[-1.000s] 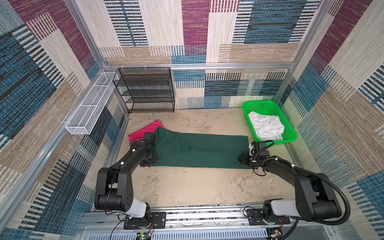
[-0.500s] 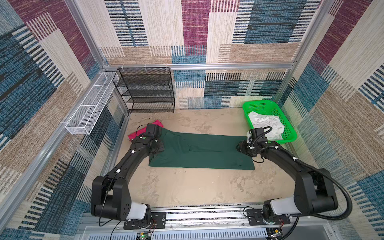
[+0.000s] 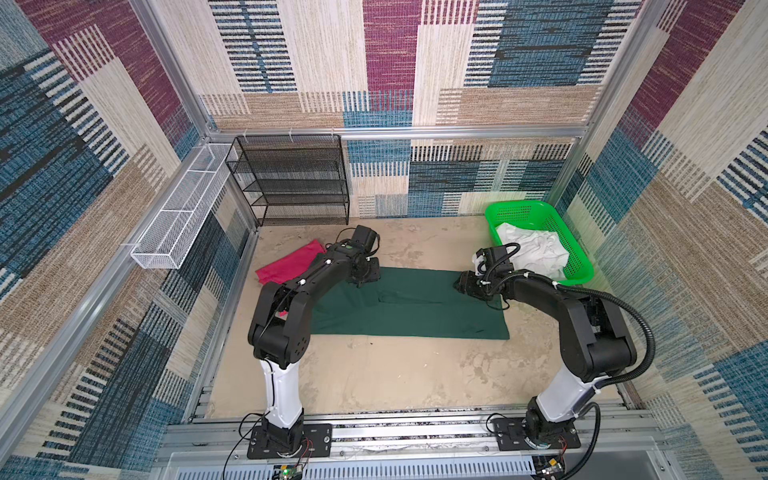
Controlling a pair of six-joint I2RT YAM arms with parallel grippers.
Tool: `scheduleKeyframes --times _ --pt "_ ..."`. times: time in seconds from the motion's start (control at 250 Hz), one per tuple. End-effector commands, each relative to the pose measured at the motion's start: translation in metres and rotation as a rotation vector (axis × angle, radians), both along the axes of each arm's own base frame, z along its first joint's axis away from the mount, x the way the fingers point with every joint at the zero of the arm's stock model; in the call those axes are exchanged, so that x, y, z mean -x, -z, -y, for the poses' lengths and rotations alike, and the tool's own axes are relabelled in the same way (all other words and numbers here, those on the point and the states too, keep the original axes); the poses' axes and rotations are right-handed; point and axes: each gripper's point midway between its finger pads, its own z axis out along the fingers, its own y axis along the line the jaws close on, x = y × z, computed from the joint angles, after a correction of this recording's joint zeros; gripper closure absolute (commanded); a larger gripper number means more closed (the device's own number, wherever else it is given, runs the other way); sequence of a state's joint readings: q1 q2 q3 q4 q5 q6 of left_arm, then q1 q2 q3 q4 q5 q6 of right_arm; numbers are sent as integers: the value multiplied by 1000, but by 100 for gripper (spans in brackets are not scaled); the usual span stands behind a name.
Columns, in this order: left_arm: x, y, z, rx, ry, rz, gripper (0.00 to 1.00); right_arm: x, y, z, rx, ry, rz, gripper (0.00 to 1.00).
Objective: Fold and stack the t-shirts
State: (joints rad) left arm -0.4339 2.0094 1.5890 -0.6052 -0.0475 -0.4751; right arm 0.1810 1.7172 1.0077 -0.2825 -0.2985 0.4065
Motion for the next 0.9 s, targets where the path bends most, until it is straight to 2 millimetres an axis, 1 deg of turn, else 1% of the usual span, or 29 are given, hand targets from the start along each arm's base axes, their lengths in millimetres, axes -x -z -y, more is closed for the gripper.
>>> scheduleKeyframes --times 0.0,0.084,0.184,0.348,0.476,0.552,0.672,0.708,0.772,0.808,0.864,0.896 --pt "-1 19 -9 -134 -21 -64 65 -1 -1 -4 -16 -17 27 43" --pt "-2 30 -8 -202 -13 -103 65 1 -2 -2 -11 -18 34 43" --pt "-5 34 -7 -244 -11 -98 65 3 -5 -3 -15 -26 50 43" --pt "-9 41 -3 -236 -6 -96 66 4 -7 -5 -27 -34 55 43" --pt "-9 49 -2 -245 -4 -117 66 7 -1 -5 -26 -40 39 43" --pt "-9 50 -2 -252 -3 -122 66 9 1 -5 -29 -41 32 43" --pt "-10 52 0 -247 -2 -124 74 10 4 -6 -32 -45 28 43" --pt "-9 53 0 -246 -2 -127 78 10 4 -6 -32 -47 28 43" --pt "-10 51 1 -240 -2 -123 90 11 4 -6 -30 -47 27 43" --pt "-9 49 2 -237 -2 -119 95 11 4 -6 -29 -48 28 43" --pt "-9 45 1 -235 -5 -111 100 12 4 -6 -28 -49 26 43" --pt "-9 41 2 -231 -5 -104 100 12 5 -6 -29 -49 24 43"
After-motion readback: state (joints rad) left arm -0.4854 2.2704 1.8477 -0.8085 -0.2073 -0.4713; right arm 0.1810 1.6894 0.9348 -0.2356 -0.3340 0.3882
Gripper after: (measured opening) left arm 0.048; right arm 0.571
